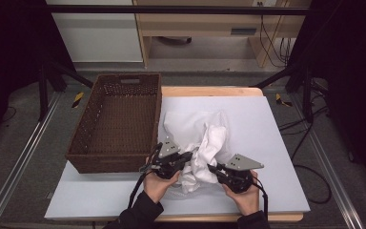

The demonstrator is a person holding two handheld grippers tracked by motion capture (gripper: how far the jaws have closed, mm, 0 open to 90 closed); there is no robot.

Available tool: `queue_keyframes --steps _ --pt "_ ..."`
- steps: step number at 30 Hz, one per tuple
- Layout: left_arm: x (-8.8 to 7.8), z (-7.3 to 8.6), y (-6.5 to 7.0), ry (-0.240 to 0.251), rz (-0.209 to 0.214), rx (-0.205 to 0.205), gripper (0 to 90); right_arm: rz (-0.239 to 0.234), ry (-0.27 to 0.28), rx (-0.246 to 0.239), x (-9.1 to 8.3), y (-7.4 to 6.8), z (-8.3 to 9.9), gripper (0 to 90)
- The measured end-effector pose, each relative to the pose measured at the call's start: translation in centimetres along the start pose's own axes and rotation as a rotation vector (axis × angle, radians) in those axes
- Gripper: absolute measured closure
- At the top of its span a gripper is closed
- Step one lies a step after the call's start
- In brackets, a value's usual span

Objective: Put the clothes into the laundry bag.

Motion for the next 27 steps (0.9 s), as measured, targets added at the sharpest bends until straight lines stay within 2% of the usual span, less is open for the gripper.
queue_keyframes --steps 1,4,7,10,12,13,14,16,17,19,22,23,25,27 --pt "-0.2 -0.2 0.0 0.005 -0.002 0.001 88.8 -0.004 0.021 -0.025 -0.2 -0.7 -0.6 80.3" --pt "-0.6 -0.9 0.0 0.005 -0.017 0.005 88.9 -0.007 0.051 -0.060 -0.4 -1.9 -1.5 79.6" --pt "-0.7 -1.1 -0.2 -0.003 -0.023 -0.003 88.9 -0.004 0.067 -0.088 0.1 -2.5 -2.2 79.6" --pt "-0.6 -1.2 -0.4 0.002 -0.015 -0.014 88.9 -0.034 0.039 -0.087 1.6 -2.7 -2.2 80.5" --pt "-0.5 -1.4 0.1 0.000 -0.005 -0.014 88.9 -0.047 -0.024 -0.083 3.2 -2.8 -1.9 80.8" --pt "-0.5 -1.4 0.3 -0.002 -0.003 -0.007 88.9 -0.035 -0.066 -0.075 4.3 -2.6 -1.7 80.8" --pt "-0.5 -1.4 0.5 -0.003 -0.002 0.003 88.9 -0.025 -0.085 -0.069 4.9 -2.5 -1.6 80.9" --pt "-0.6 -1.3 1.1 0.001 -0.006 0.026 88.9 0.004 -0.110 -0.068 6.2 -2.3 -1.3 81.0" --pt "-0.7 -1.2 1.2 -0.002 -0.004 0.029 88.9 0.039 -0.117 -0.069 6.8 -2.1 -1.1 80.9" --pt "-0.5 -0.6 1.1 -0.015 -0.004 0.030 88.9 0.089 -0.105 -0.052 7.7 -1.5 -0.8 80.3" --pt "0.0 0.6 0.6 -0.034 0.002 0.020 88.9 0.120 -0.073 -0.021 8.4 -1.1 -0.4 78.5" --pt "0.2 1.1 0.3 -0.041 -0.004 0.021 88.9 0.116 -0.066 -0.020 8.3 -1.1 -0.4 77.6" --pt "0.6 1.9 -0.2 -0.051 -0.005 0.012 88.8 0.078 -0.044 0.003 7.6 -0.9 -0.3 73.3" --pt "0.9 2.4 -0.6 -0.057 -0.005 0.003 88.7 0.025 -0.020 0.039 6.1 -0.5 -0.1 67.8"
Point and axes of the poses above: each handheld gripper's, and its own axes: x roughly forward along the jaws, z roughly out of its underside, y roughly to its right, the point moved 3 cm from there along x, roughly forward along the jaws, and after that the axes turned 1 degree about -x, right-handed, at the moved point
